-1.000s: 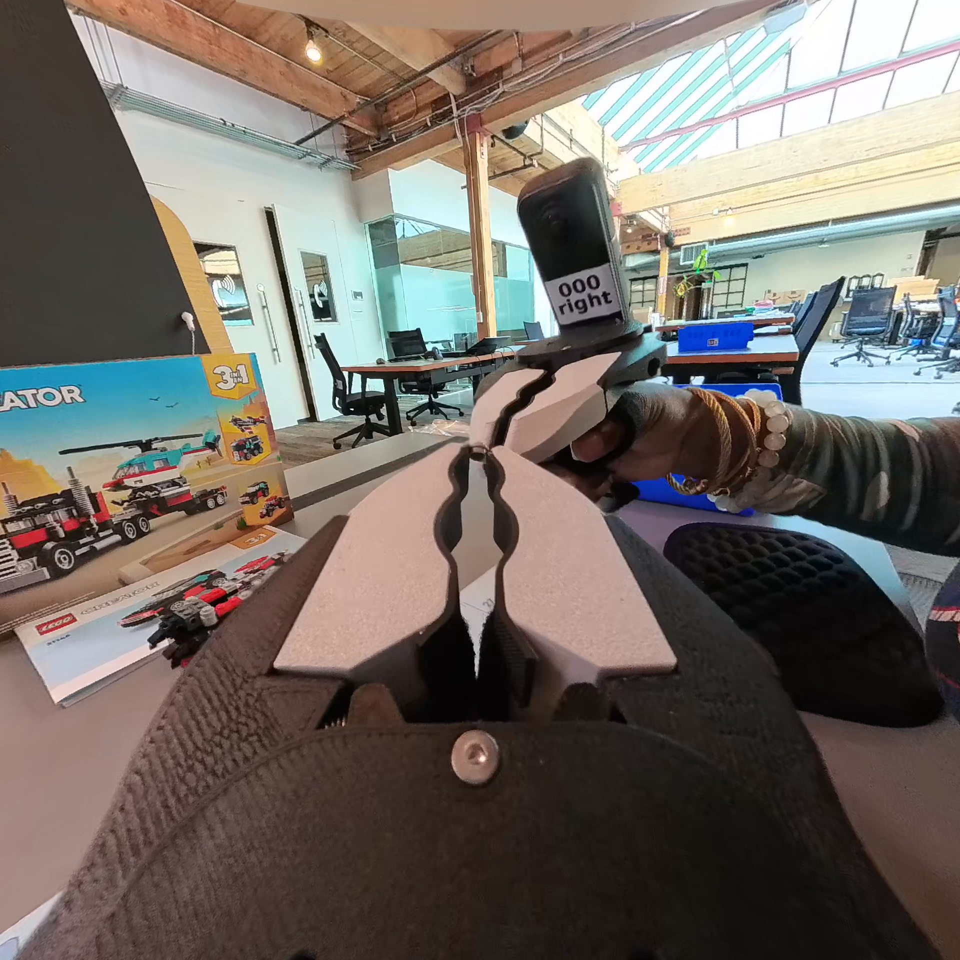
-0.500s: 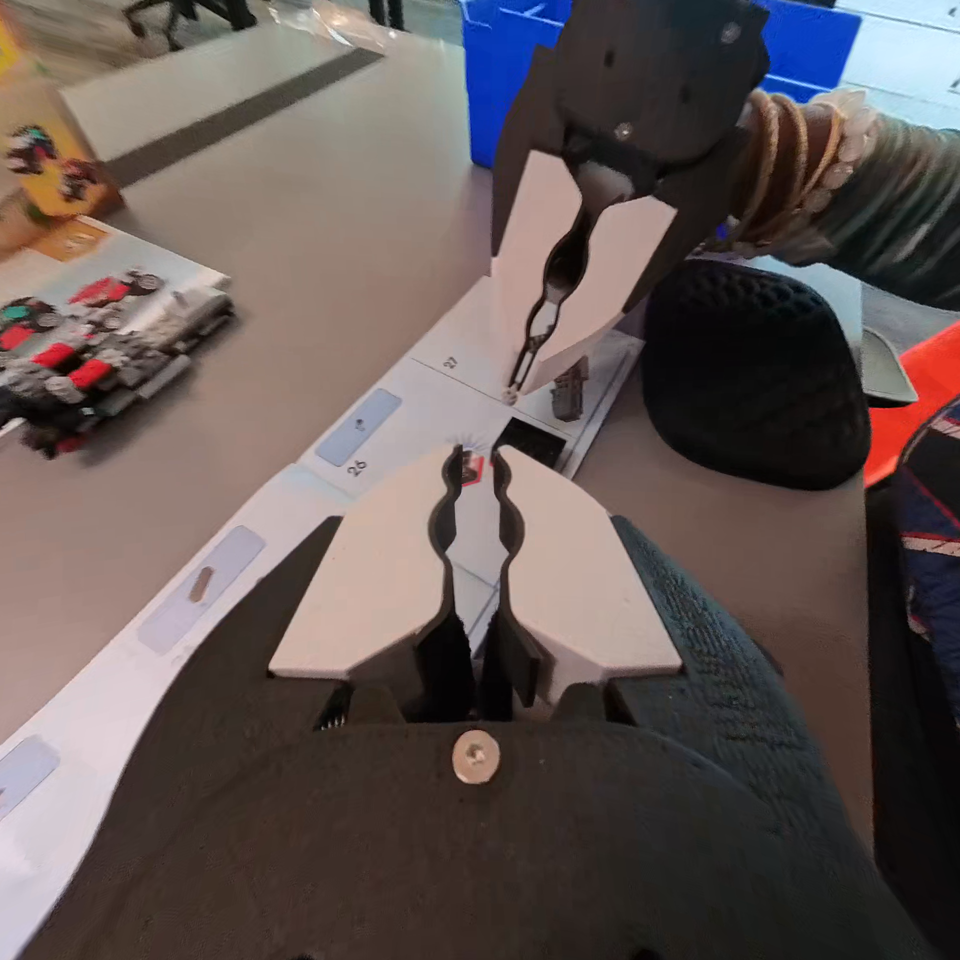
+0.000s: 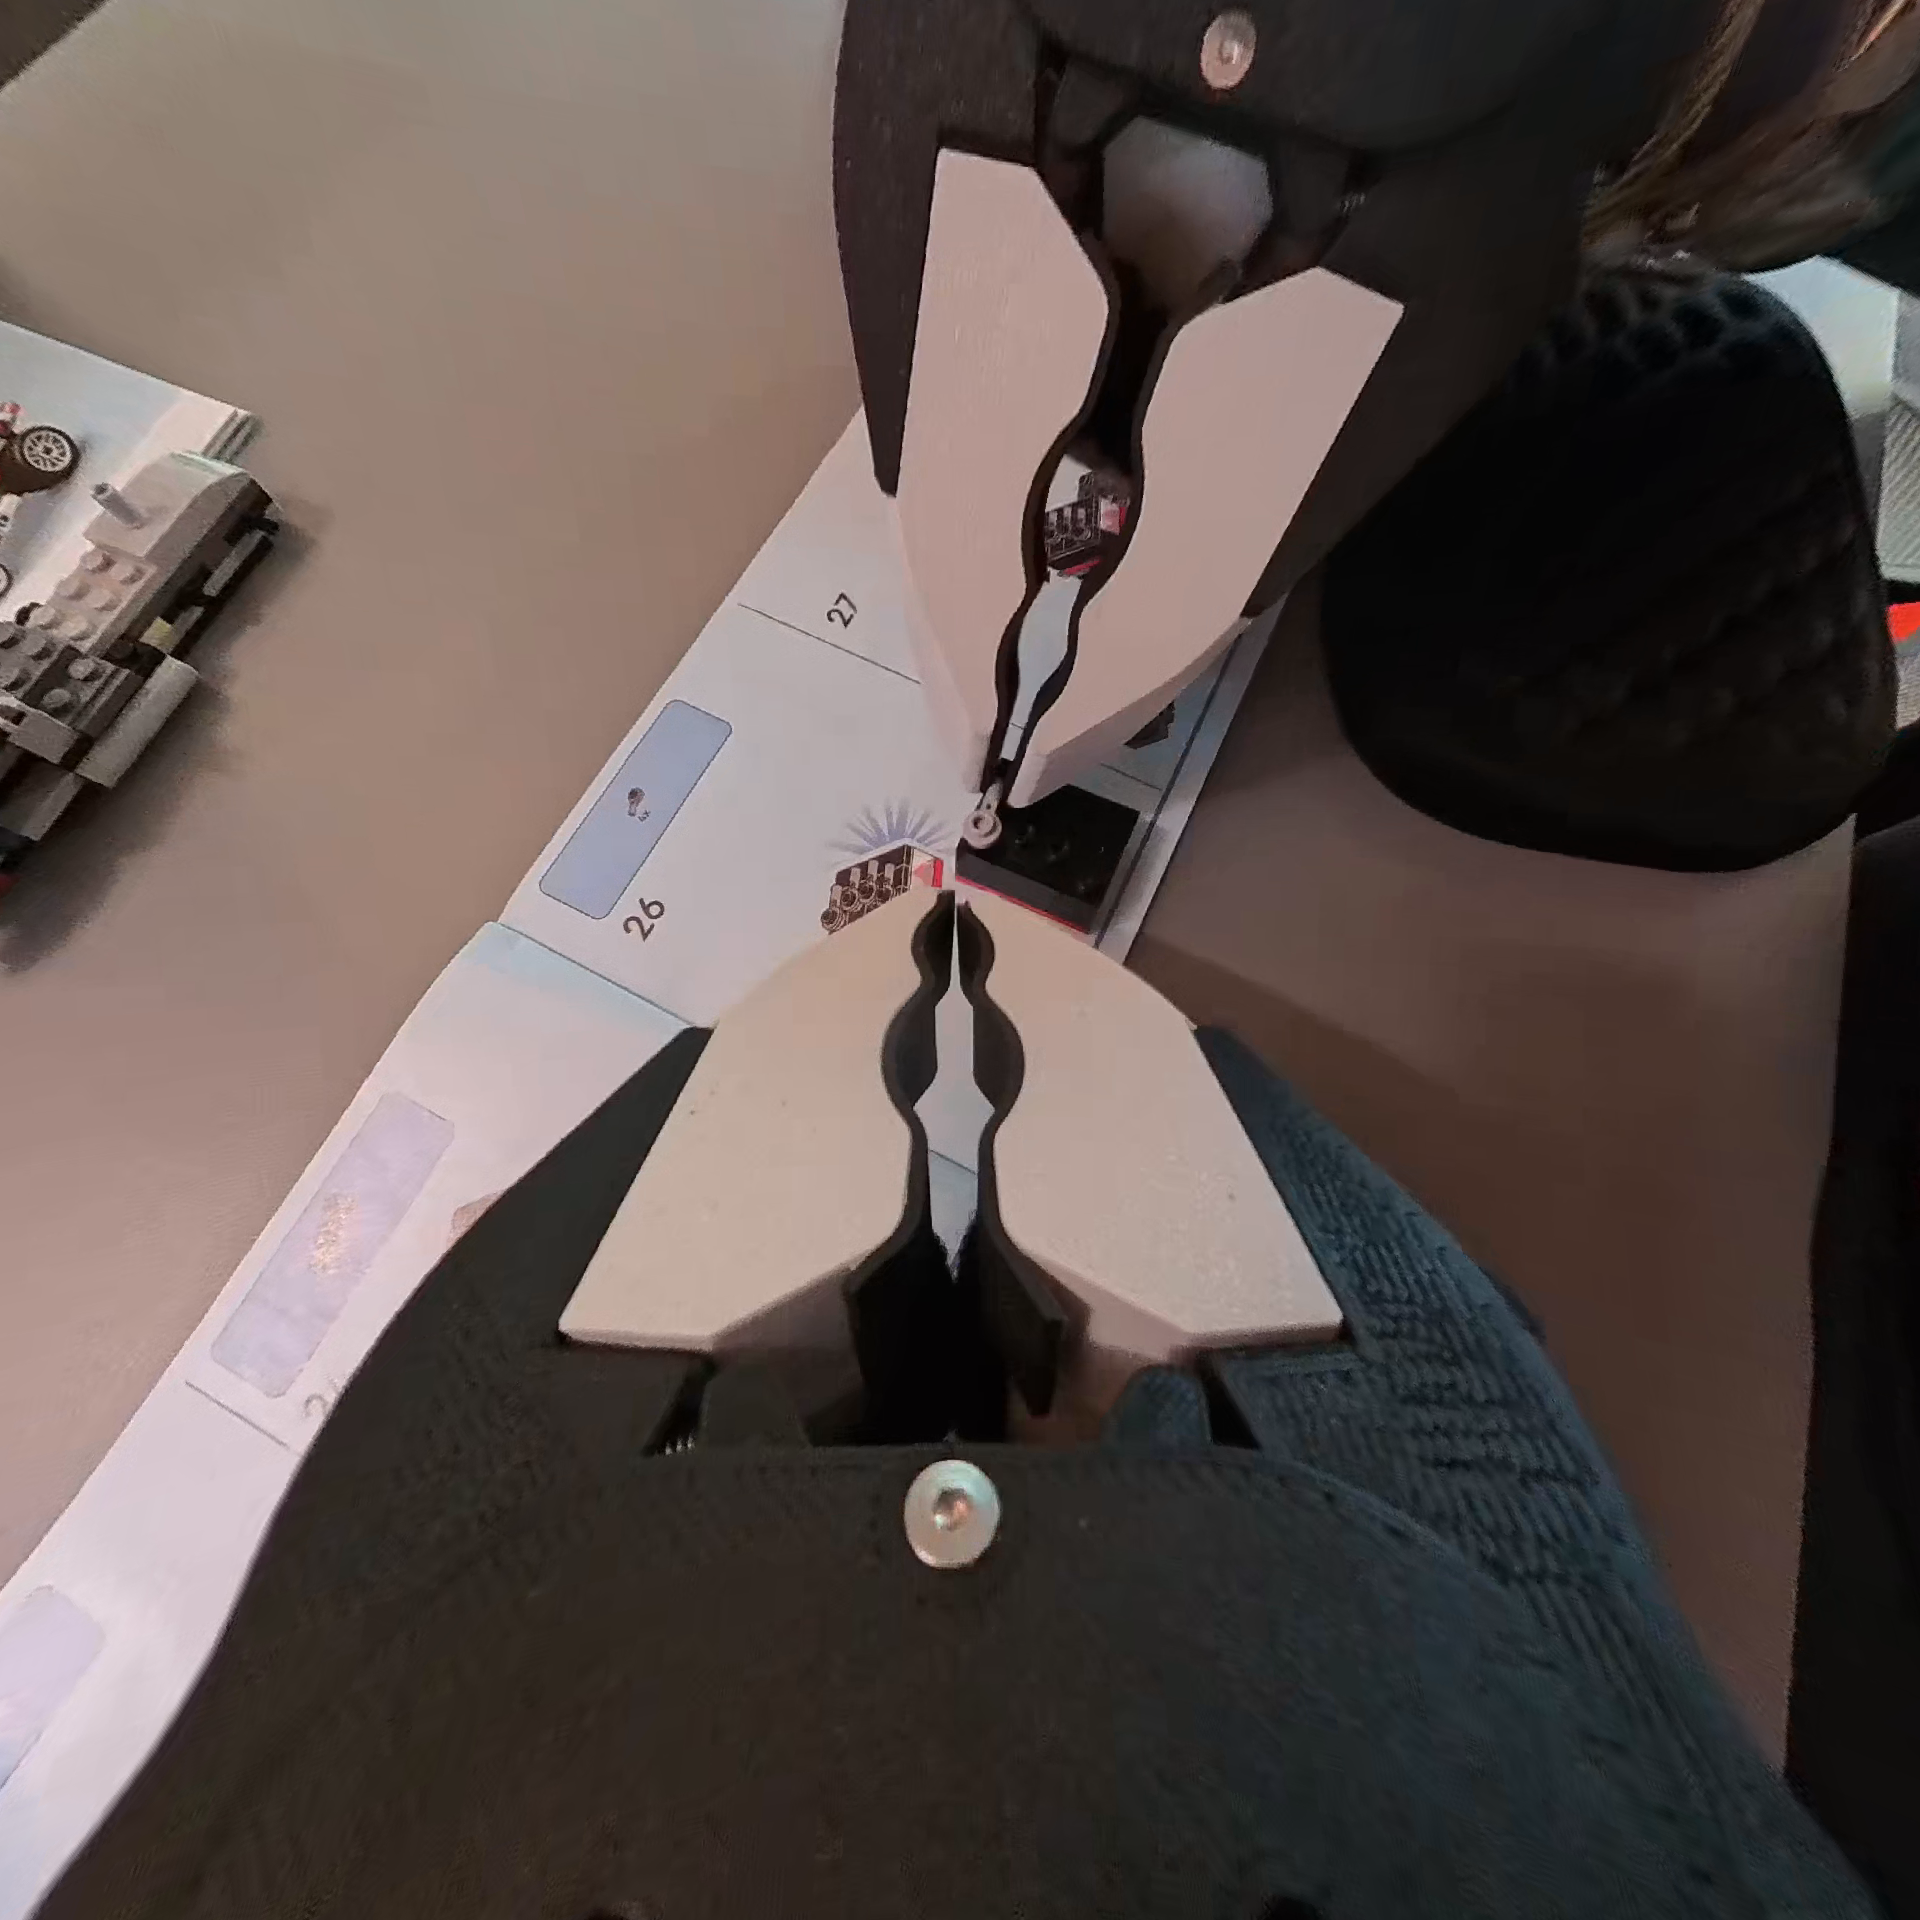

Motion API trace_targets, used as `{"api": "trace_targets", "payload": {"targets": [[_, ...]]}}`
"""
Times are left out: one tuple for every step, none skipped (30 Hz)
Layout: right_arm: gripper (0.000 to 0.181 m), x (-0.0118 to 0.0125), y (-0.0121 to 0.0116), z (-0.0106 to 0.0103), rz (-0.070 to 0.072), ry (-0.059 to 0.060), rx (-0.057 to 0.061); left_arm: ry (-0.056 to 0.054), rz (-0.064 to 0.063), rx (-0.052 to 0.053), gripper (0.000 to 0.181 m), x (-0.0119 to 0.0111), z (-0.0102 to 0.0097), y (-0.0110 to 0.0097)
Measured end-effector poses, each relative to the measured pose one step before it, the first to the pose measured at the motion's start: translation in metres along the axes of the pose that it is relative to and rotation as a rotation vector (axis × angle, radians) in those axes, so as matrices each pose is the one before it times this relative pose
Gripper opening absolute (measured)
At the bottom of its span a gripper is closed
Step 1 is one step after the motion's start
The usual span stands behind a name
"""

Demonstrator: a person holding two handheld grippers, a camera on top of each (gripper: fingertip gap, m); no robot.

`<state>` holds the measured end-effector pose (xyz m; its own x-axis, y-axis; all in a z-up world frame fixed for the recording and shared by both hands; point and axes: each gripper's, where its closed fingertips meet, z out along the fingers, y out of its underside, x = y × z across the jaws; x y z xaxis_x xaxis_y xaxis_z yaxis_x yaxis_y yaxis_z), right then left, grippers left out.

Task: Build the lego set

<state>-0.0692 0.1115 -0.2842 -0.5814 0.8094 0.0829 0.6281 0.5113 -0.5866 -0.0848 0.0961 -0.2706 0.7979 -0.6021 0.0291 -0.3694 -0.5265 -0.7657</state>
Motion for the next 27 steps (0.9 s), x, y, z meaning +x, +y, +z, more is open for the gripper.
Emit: {"api": "trace_targets", "payload": {"targets": [[0.003,-0.00068,0.00015,-0.00033,0.0107,-0.0047,-0.0039,-0.0006,0.0035,-0.0102,0.001,0.00011,0.00042,0.00024],[0.003,-0.00024,0.00030,-0.00014,0.0112,-0.0016,-0.0061,0.0024,0.0037,-0.0066,0.001,0.00047,0.00030,-0.00045],[0.003,-0.00033,0.00063,0.00002,0.0104,-0.0036,-0.0074,0.0031,0.0035,-0.0027,0.001,0.00046,0.00012,-0.00097],[0.003,0.00008,0.00017,0.00007,0.0143,-0.0033,-0.0051,0.0023,0.0019,-0.0013,0.001,-0.00003,0.00014,-0.00124],[0.003,0.00014,0.00009,0.00012,0.0154,-0.0054,-0.0051,0.0032,0.0004,-0.0032,0.001,-0.00035,0.00039,-0.00108],[0.003,-0.00007,0.00003,0.00013,0.0109,-0.0064,-0.0058,0.0059,0.0008,-0.0064,0.001,-0.00022,0.00066,-0.00046],[0.003,-0.00004,0.00004,0.00010,0.0042,-0.0036,-0.0063,0.0059,0.0023,-0.0075,0.001,-0.00039,0.00085,-0.00031],[0.003,0.00014,-0.00001,0.00012,0.0032,-0.0009,-0.0070,0.0044,0.0036,-0.0053,0.001,-0.00048,0.00107,-0.00039],[0.003,-0.00012,-0.00010,0.00005,0.0011,-0.0006,-0.0072,0.0072,0.0036,-0.0021,0.001,-0.00001,0.00124,-0.00062],[0.003,-0.00005,0.00000,0.00007,-0.0001,0.0016,-0.0058,0.0103,-0.0001,0.0015,0.001,0.00035,0.00147,-0.00095],[0.003,0.00006,0.00013,0.00009,0.0039,-0.0003,-0.0044,0.0129,-0.0044,0.0038,0.001,0.00068,0.00159,-0.00111],[0.003,-0.00007,0.00002,0.00001,0.0031,-0.0007,-0.0014,0.0137,-0.0057,0.0047,0.001,0.00093,0.00165,-0.00111],[0.003,0.00005,-0.00008,0.00004,0.0020,-0.0002,0.0007,0.0105,-0.0050,0.0052,0.001,0.00050,0.00169,-0.00104],[0.003,-0.00003,0.00008,0.00006,0.0047,0.0000,0.0003,0.0063,-0.0026,0.0030,0.001,0.00019,0.00177,-0.00065],[0.003,0.00002,0.00003,-0.00001,0.0033,0.0009,-0.0004,0.0033,0.0019,0.0016,0.001,0.00026,0.00176,-0.00059],[0.003,-0.00008,0.00006,-0.00003,0.0003,0.0019,-0.0009,0.0024,0.0066,0.0014,0.001,0.00065,0.00168,-0.00054],[0.003,-0.00005,0.00004,-0.00001,-0.0015,0.0020,-0.0021,0.0025,0.0094,-0.0034,0.001,0.00088,0.00169,0.00008],[0.003,-0.00008,0.00003,0.00000,-0.0017,0.0013,-0.0025,-0.0025,0.0099,-0.0110,0.000,0.00023,0.00146,0.00131],[0.003,-0.00002,0.00013,0.00007,-0.0009,0.0001,-0.0033,-0.0088,0.0099,-0.0156,0.000,-0.00083,0.00139,0.00226],[0.003,0.00009,0.00008,-0.00002,-0.0021,0.0009,-0.0036,-0.0037,0.0089,-0.0100,0.000,-0.00008,0.00111,0.00158],[0.003,0.00003,0.00010,0.00008,-0.0004,-0.0006,-0.0024,0.0021,0.0029,0.0002,0.000,0.00049,0.00057,0.00016],[0.003,-0.00004,-0.00013,0.00008,-0.0004,-0.0007,-0.0005,0.0017,-0.0047,0.0015,0.000,0.00011,0.00004,0.00011],[0.003,-0.00004,-0.00004,0.00003,0.0000,-0.0008,-0.0003,0.0023,-0.0070,-0.0011,0.000,-0.00013,-0.00010,0.00037],[0.003,-0.00003,0.00000,0.00012,0.0007,-0.0006,-0.0007,0.0021,-0.0030,-0.0022,0.000,0.00005,-0.00013,0.00050],[0.003,0.00006,0.00027,-0.00004,0.0001,-0.0001,-0.0013,-0.0005,0.0055,-0.0142,0.000,0.00007,0.00018,0.00212],[0.003,-0.00016,0.00003,-0.00002,0.0020,-0.0014,0.0005,-0.0092,0.0126,-0.0373,0.000,-0.00092,0.00090,0.00577],[0.003,-0.00032,-0.00032,0.00028,0.0015,-0.0030,0.0036,-0.0135,0.0143,-0.0541,0.000,-0.00126,0.00308,0.00862]]}}
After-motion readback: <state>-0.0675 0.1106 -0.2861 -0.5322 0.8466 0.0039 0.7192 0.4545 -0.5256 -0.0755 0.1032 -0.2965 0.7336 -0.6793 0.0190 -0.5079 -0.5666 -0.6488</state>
